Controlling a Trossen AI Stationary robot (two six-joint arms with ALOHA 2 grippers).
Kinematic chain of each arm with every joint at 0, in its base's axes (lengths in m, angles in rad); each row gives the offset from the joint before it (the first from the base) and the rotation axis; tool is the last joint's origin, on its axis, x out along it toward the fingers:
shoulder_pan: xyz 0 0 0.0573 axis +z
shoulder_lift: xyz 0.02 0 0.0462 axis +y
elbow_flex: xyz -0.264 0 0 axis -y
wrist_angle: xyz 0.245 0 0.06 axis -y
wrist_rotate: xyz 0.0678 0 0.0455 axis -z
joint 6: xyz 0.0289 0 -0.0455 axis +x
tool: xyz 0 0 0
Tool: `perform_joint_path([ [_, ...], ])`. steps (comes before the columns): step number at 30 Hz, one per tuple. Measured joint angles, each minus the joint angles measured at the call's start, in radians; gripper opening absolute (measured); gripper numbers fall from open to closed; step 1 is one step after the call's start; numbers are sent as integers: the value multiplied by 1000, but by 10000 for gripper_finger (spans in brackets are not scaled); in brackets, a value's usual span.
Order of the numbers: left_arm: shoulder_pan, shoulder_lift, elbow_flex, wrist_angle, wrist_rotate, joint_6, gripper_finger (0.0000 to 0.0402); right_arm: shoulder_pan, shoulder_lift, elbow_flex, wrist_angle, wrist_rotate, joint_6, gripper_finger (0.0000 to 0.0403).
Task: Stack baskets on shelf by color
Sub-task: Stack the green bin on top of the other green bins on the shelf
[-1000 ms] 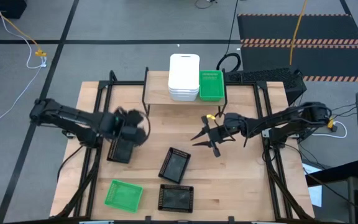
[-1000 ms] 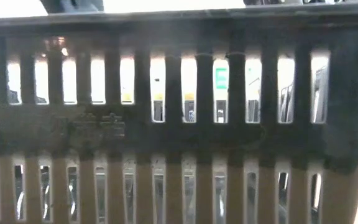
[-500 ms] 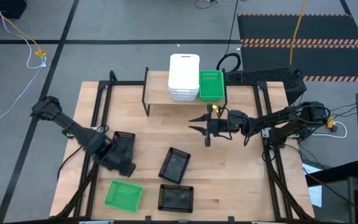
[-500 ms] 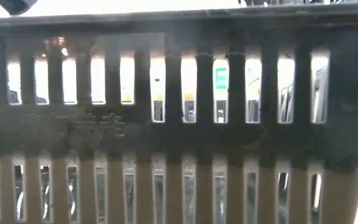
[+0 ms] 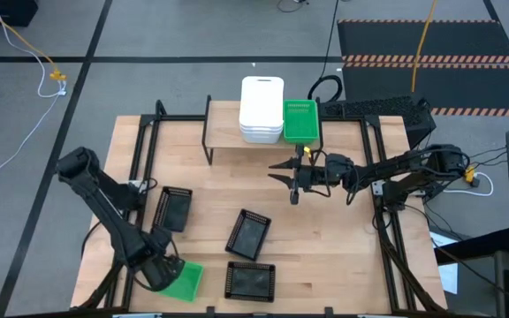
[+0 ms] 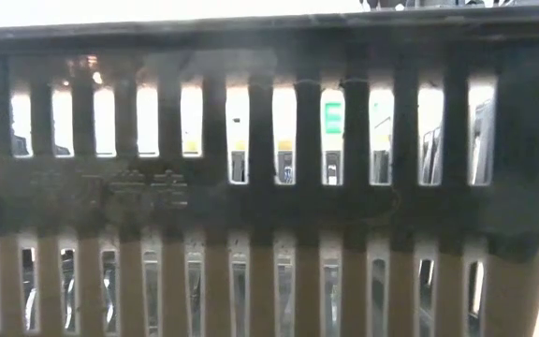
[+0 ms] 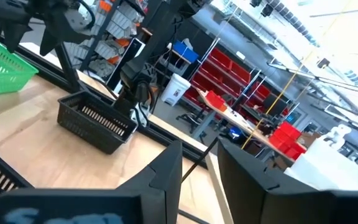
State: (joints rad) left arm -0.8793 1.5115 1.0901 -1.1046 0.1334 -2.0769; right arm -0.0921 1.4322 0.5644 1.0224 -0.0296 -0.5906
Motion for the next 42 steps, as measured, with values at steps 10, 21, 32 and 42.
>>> perform_joint_path([
  [10,7,32,-146,146,171,-12,281,-5,0,0,-2,-1,23,95],
  [21,72,31,-256,354,207,223,95,-8,0,0,-17,-1,26,95],
  [32,232,-99,-246,408,209,358,5,-44,23,1,-4,-304,97,95],
  [42,331,-298,-246,247,130,371,3,-30,55,1,-16,-316,119,96],
])
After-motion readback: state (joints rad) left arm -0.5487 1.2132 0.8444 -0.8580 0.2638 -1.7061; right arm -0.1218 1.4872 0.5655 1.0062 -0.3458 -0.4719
